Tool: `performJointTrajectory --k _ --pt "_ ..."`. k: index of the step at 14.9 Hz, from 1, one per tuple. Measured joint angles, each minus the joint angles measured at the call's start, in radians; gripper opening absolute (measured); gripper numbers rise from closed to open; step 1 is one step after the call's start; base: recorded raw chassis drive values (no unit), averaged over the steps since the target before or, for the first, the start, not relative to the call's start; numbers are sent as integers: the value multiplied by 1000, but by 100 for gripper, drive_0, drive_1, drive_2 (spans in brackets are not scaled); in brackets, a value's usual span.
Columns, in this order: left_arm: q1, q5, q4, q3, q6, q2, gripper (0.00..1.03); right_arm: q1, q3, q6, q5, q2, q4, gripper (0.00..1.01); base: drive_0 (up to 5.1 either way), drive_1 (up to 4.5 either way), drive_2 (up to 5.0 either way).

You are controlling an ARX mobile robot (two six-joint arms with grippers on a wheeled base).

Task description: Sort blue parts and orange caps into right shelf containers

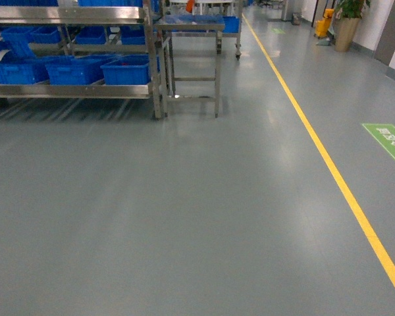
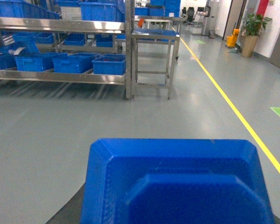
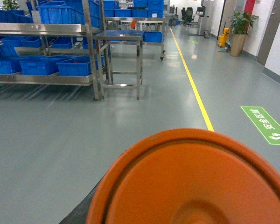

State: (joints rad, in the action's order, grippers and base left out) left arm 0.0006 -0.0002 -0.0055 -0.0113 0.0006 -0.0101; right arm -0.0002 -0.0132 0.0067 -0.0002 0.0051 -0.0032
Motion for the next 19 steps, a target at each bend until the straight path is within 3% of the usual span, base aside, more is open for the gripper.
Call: performJointTrajectory --k 19 --pt "0 0 0 0 0 0 41 0 0 0 0 0 0 42 -3 430 -435"
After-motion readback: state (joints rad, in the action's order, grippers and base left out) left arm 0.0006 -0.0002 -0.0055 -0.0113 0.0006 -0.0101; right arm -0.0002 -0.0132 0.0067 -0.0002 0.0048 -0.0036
